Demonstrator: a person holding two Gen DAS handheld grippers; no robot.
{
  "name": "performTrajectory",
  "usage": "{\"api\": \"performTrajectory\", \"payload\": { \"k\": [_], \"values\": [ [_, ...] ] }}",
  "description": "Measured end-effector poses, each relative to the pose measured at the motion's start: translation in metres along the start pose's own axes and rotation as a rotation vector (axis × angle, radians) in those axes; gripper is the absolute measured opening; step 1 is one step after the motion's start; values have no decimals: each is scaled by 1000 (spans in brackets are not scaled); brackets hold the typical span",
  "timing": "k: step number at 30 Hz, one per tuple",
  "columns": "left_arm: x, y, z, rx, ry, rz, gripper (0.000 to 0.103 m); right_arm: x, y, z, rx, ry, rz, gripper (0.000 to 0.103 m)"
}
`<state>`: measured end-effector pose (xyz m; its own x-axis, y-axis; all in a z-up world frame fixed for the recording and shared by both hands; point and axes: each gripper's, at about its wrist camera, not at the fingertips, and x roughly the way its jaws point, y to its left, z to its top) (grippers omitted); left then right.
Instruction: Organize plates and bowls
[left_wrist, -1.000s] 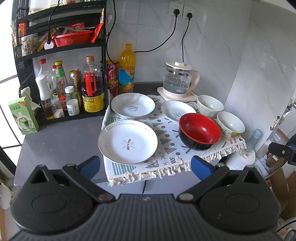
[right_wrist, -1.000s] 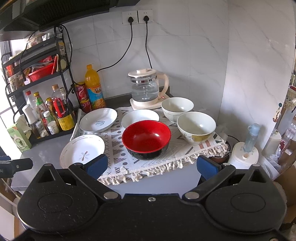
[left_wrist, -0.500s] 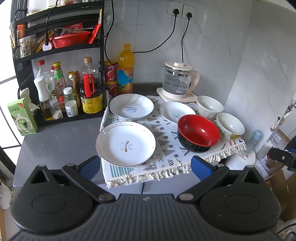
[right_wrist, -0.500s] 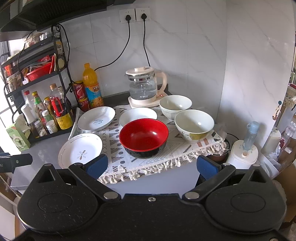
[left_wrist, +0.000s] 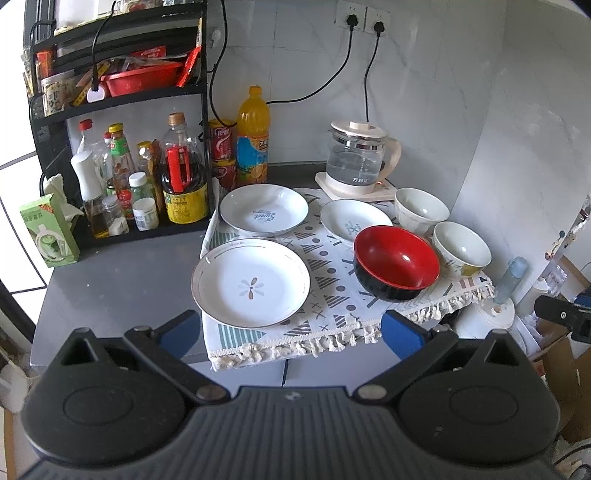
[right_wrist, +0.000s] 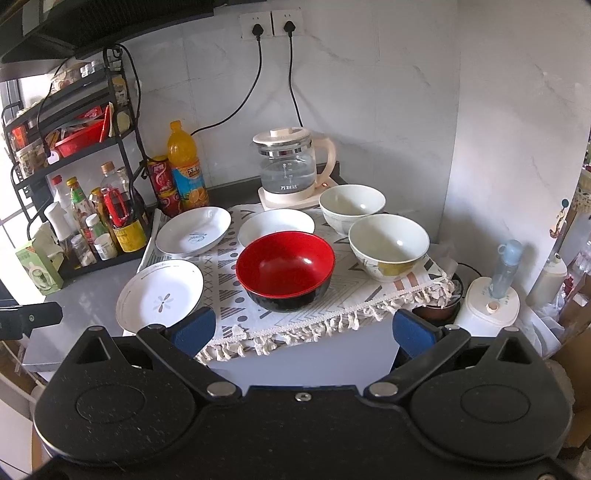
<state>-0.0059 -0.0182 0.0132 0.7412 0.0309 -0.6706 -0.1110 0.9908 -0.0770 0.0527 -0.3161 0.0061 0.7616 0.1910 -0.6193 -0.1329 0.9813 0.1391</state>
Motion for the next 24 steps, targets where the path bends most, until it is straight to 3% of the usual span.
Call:
{"api": "performTrajectory", "payload": {
  "k": [13,24],
  "values": [
    [6,-10,12,-17,16,22,103,8,-10,7,-1,19,12,103],
    [47,-15,37,-38,34,19,103,38,-21,20,20,38,31,103]
  ]
}}
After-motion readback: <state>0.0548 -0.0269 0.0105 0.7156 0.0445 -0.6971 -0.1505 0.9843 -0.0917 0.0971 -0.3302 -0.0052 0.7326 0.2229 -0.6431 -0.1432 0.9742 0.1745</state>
